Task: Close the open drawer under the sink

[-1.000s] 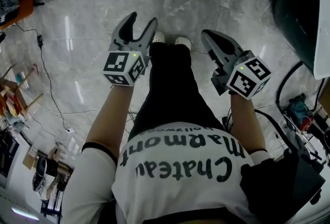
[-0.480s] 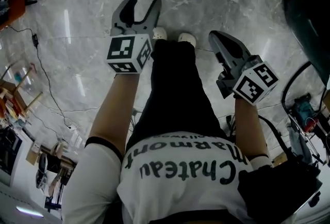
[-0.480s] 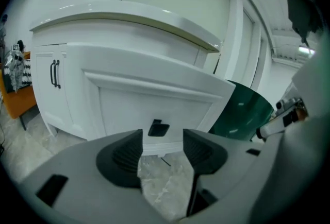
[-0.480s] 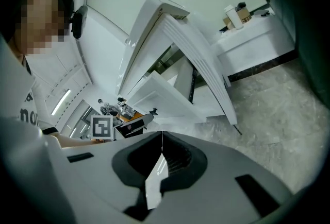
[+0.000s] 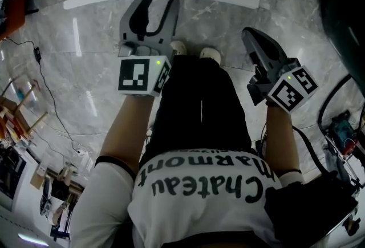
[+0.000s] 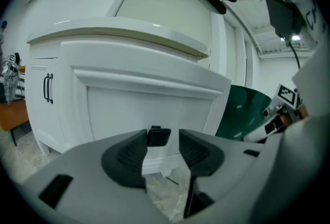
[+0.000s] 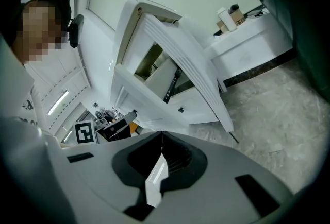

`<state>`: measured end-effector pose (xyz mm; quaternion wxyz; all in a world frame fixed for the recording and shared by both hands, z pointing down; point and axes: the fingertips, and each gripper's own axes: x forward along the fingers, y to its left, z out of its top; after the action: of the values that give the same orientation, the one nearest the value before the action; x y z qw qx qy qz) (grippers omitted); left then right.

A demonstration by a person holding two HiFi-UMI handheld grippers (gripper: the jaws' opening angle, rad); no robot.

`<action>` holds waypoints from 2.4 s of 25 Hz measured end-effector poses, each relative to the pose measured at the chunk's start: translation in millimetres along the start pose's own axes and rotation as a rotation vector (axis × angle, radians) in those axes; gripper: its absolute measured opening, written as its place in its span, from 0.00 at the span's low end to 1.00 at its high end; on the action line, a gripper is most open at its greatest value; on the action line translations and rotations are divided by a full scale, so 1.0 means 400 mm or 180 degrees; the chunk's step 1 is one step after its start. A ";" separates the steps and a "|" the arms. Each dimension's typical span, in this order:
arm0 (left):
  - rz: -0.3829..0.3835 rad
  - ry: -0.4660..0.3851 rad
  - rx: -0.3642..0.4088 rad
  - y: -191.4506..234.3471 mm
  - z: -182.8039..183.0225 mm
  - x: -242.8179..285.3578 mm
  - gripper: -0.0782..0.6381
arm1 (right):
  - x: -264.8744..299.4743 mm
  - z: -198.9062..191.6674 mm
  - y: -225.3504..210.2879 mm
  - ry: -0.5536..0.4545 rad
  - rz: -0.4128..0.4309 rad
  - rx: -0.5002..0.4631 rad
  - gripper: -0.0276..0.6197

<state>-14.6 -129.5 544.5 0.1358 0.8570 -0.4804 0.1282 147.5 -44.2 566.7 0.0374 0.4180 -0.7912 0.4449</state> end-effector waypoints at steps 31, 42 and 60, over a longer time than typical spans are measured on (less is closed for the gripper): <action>-0.0247 -0.0860 0.0381 -0.007 -0.007 -0.003 0.28 | 0.082 0.165 -0.191 -0.0896 0.0202 -0.0967 0.06; -0.0165 -0.0926 0.0352 0.000 0.008 0.013 0.28 | 0.030 0.165 -0.182 -0.1060 0.0201 -0.1054 0.06; -0.0268 -0.0814 0.0302 0.034 0.053 0.087 0.28 | 0.010 0.134 -0.209 -0.1089 -0.0050 -0.0925 0.06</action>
<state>-7.0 -171.3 538.5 0.0380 0.8912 -0.4508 0.0346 219.6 -107.7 592.4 -0.0341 0.4837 -0.8385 0.2485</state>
